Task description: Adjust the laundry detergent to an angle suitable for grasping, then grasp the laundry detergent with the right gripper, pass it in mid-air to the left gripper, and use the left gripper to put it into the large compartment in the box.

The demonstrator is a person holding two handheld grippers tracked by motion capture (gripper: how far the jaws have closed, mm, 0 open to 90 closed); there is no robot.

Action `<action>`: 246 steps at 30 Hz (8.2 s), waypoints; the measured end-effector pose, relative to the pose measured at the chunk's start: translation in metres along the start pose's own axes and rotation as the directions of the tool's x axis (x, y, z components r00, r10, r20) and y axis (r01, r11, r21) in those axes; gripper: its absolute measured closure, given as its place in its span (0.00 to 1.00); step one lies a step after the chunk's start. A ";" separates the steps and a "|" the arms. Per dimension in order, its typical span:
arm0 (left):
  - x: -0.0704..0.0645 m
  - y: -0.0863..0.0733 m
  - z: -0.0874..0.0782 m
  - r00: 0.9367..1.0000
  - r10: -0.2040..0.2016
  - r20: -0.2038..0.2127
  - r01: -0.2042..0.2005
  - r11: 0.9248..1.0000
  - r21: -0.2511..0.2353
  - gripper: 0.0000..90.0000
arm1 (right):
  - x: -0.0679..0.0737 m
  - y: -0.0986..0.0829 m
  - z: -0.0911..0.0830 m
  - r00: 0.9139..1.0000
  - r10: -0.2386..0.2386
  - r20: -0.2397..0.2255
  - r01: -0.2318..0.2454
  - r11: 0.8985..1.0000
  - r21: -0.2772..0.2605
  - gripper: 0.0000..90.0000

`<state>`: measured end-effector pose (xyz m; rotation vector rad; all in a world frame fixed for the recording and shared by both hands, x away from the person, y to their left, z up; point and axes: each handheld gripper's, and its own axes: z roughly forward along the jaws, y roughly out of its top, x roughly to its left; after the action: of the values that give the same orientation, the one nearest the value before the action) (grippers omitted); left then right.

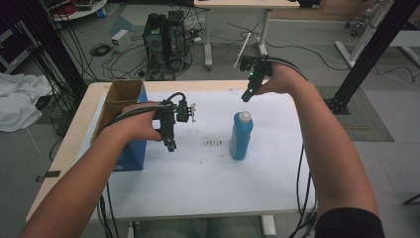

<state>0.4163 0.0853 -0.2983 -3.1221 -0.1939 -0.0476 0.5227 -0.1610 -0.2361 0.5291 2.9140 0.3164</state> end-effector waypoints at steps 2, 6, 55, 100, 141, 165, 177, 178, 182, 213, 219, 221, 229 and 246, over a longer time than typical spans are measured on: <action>-0.001 0.000 -0.001 1.000 -0.004 0.002 0.004 1.000 -0.001 0.07 | 0.001 0.000 -0.001 1.000 -0.002 0.004 0.002 1.000 0.008 0.13; -0.002 0.000 -0.002 1.000 -0.003 0.006 0.003 1.000 -0.005 0.07 | 0.003 0.001 -0.002 1.000 -0.002 0.004 0.001 1.000 0.008 0.13; -0.015 -0.011 0.001 1.000 0.004 0.015 -0.003 1.000 -0.026 0.07 | 0.019 -0.025 -0.011 0.992 0.068 -0.105 -0.110 0.873 -0.475 0.13; -0.032 -0.011 -0.003 0.999 0.045 -0.009 -0.046 0.996 -0.073 0.07 | 0.091 -0.149 -0.008 0.975 0.211 -0.074 -0.208 0.735 -0.645 0.13; -0.042 -0.015 0.001 0.997 0.073 -0.003 -0.073 0.990 -0.119 0.07 | 0.173 -0.179 0.084 0.946 0.312 -0.089 -0.281 0.653 -0.703 0.13; -0.044 -0.014 0.001 0.996 0.084 -0.008 -0.084 0.988 -0.126 0.07 | 0.203 -0.159 0.117 0.823 0.567 -0.042 -0.413 0.544 -0.731 0.13; -0.046 -0.015 0.001 0.996 0.083 -0.016 -0.085 0.987 -0.134 0.07 | 0.211 -0.138 0.129 0.743 0.669 -0.010 -0.446 0.483 -0.754 0.13; -0.046 -0.015 0.001 0.996 0.083 -0.016 -0.085 0.987 -0.134 0.07 | 0.211 -0.137 0.130 0.740 0.672 -0.003 -0.442 0.484 -0.755 0.13; -0.047 -0.016 0.001 0.996 0.084 -0.013 -0.085 0.987 -0.138 0.07 | 0.213 -0.131 0.133 0.721 0.693 0.020 -0.443 0.482 -0.756 0.13; -0.051 -0.019 0.001 0.996 0.087 -0.012 -0.088 0.991 -0.100 0.07 | 0.195 -0.100 0.150 0.630 0.774 0.060 -0.435 0.416 -0.799 0.13; -0.051 -0.020 0.002 0.996 0.085 -0.009 -0.086 0.991 -0.103 0.07 | 0.191 -0.098 0.153 0.632 0.773 0.065 -0.426 0.416 -0.803 0.13; -0.051 -0.020 0.002 0.996 0.086 -0.009 -0.087 0.991 -0.103 0.07 | 0.191 -0.098 0.153 0.629 0.776 0.040 -0.451 0.406 -0.795 0.13; -0.051 -0.022 0.002 0.996 0.088 -0.011 -0.089 0.990 -0.112 0.07 | 0.187 -0.096 0.157 0.615 0.787 0.033 -0.467 0.398 -0.789 0.14; -0.051 -0.024 0.005 0.997 0.076 -0.009 -0.076 0.990 -0.121 0.07 | 0.191 -0.093 0.156 0.601 0.797 0.061 -0.428 0.385 -0.818 0.26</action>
<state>0.3628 0.1033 -0.3048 -3.2470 -0.0741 -0.0687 0.3465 -0.1489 -0.4313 1.3315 1.7107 1.2255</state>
